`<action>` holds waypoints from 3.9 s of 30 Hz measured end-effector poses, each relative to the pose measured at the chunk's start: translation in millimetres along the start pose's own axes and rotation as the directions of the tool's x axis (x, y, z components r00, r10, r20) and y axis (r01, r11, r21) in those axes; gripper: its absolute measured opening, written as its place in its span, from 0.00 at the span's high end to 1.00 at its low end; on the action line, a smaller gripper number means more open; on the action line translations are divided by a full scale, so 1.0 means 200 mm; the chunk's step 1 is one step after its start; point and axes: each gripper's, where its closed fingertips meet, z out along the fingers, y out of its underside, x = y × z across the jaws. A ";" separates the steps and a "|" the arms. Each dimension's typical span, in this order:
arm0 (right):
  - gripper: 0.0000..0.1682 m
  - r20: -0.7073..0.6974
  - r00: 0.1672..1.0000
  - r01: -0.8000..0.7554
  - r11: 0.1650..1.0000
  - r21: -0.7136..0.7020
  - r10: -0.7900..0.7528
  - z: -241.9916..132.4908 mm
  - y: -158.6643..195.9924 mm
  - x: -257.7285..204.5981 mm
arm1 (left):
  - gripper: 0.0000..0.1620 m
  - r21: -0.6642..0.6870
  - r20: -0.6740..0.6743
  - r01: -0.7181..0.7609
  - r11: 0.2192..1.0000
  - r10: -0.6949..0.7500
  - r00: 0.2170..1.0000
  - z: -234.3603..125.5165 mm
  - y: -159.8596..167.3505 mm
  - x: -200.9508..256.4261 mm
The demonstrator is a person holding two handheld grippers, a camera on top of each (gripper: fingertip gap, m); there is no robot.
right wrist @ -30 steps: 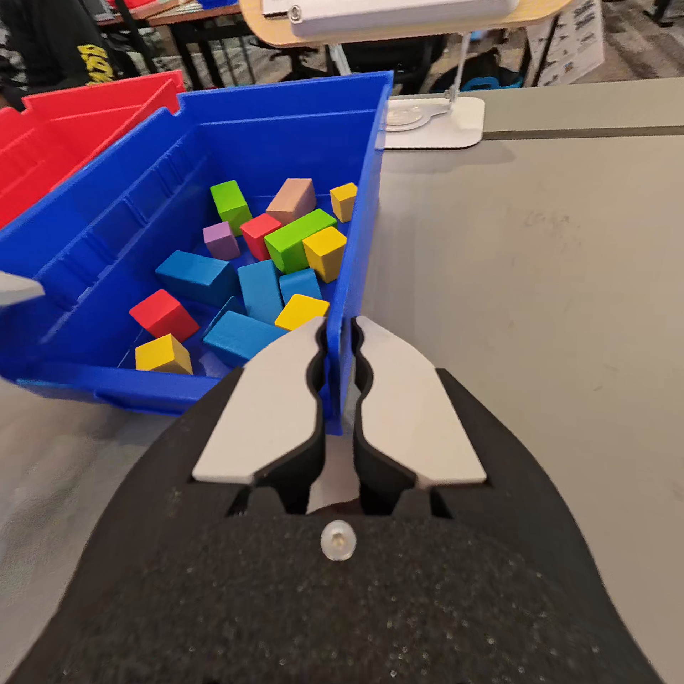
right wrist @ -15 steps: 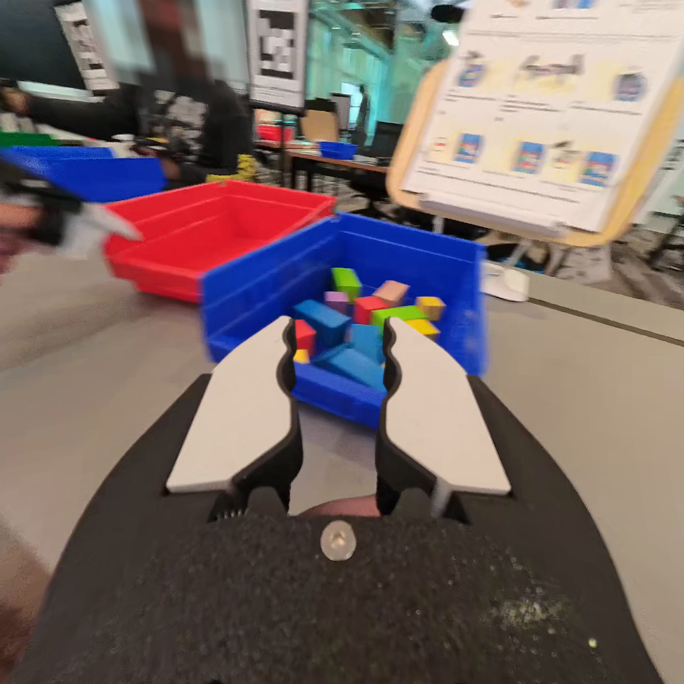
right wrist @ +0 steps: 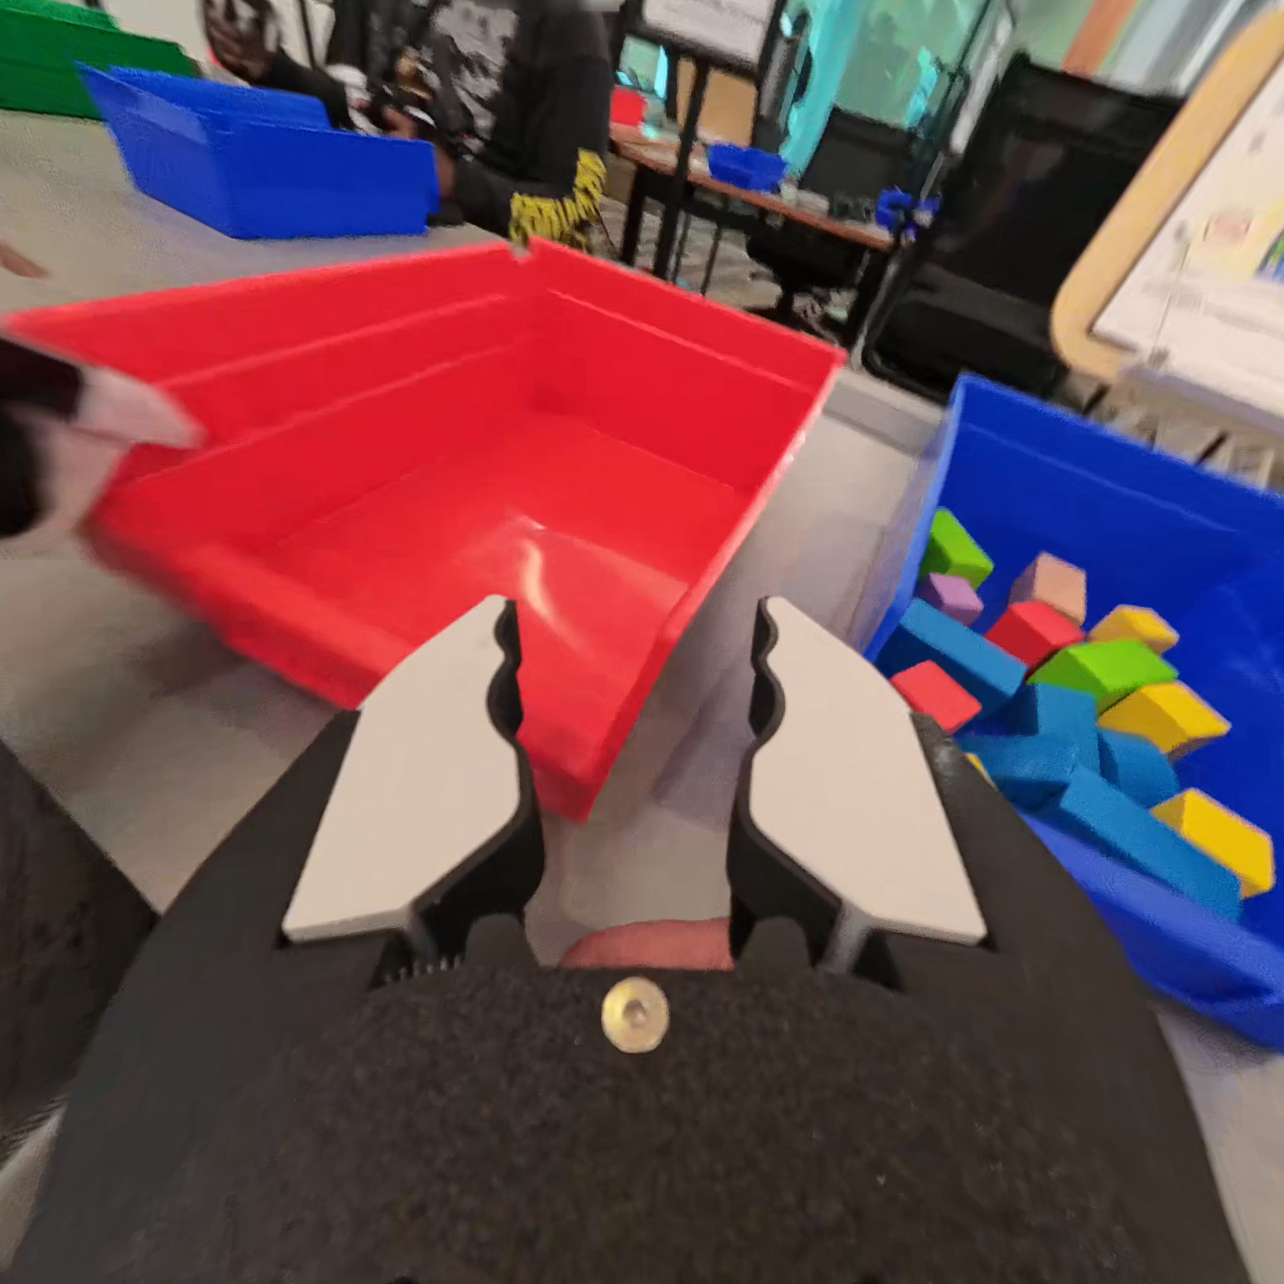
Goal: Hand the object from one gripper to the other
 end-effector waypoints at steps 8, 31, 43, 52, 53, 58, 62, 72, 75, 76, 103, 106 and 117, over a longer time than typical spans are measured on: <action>0.96 0.071 0.988 -0.124 0.981 -0.152 0.136 -0.04 0.04 -0.07 | 0.97 0.153 0.080 -0.061 0.986 0.050 0.996 -0.36 0.14 -0.02; 0.97 -0.443 0.874 -0.242 0.970 -0.036 0.202 -0.91 0.19 2.37 | 0.95 0.346 -0.251 -0.392 0.852 0.487 0.836 -0.10 -0.54 2.52; 0.97 -0.481 0.845 -0.326 0.938 -0.117 0.234 -1.18 0.98 2.80 | 0.91 0.214 -0.423 -0.437 0.873 0.487 0.764 0.23 0.15 3.17; 0.81 -0.565 0.817 -0.128 0.992 0.014 0.114 -1.31 0.60 2.83 | 0.62 0.333 -0.543 -0.449 0.829 0.558 0.628 -0.16 -0.07 2.92; 0.79 -0.531 0.841 -0.083 0.994 0.065 0.105 -1.30 0.48 2.77 | 0.60 0.312 -0.588 -0.436 0.844 0.532 0.610 -0.22 -0.12 2.82; 0.75 -0.246 0.969 0.037 0.989 0.142 -0.001 -1.00 0.04 2.19 | 0.51 0.286 -0.279 -0.487 0.825 0.558 0.781 -0.18 -0.42 1.96; 0.67 0.028 0.990 -0.143 0.981 0.132 0.141 -0.56 -0.01 1.57 | 0.50 0.204 -0.138 -0.436 0.877 0.466 0.874 0.01 -0.42 1.42; 0.85 -0.200 0.911 -0.394 0.904 -0.164 0.361 -0.17 0.46 1.22 | 0.90 0.113 -0.285 -0.197 0.974 0.221 0.933 0.36 -0.23 1.35; 0.97 -0.288 0.894 -0.401 0.901 -0.166 0.344 -0.19 0.45 1.24 | 0.96 0.103 -0.243 -0.220 0.970 0.239 0.940 0.38 -0.24 1.31; 0.98 -0.321 0.890 -0.391 0.904 -0.171 0.324 -0.19 0.45 1.23 | 0.97 0.114 -0.228 -0.223 0.968 0.244 0.942 0.39 -0.25 1.30; 0.92 -0.056 0.932 -0.362 0.918 -0.159 0.358 0.42 0.06 0.26 | 0.96 0.163 -0.135 -0.125 0.979 0.148 0.980 0.47 -0.47 0.12; 0.81 0.148 0.943 -0.273 0.948 -0.165 0.297 0.28 -0.01 0.26 | 0.84 0.234 -0.154 -0.122 0.965 0.161 0.975 0.36 -0.55 0.12; 0.75 0.152 0.980 -0.105 0.984 -0.146 0.127 -0.43 0.13 1.12 | 0.67 0.211 -0.467 -0.181 0.961 0.262 0.845 -0.03 -0.43 0.76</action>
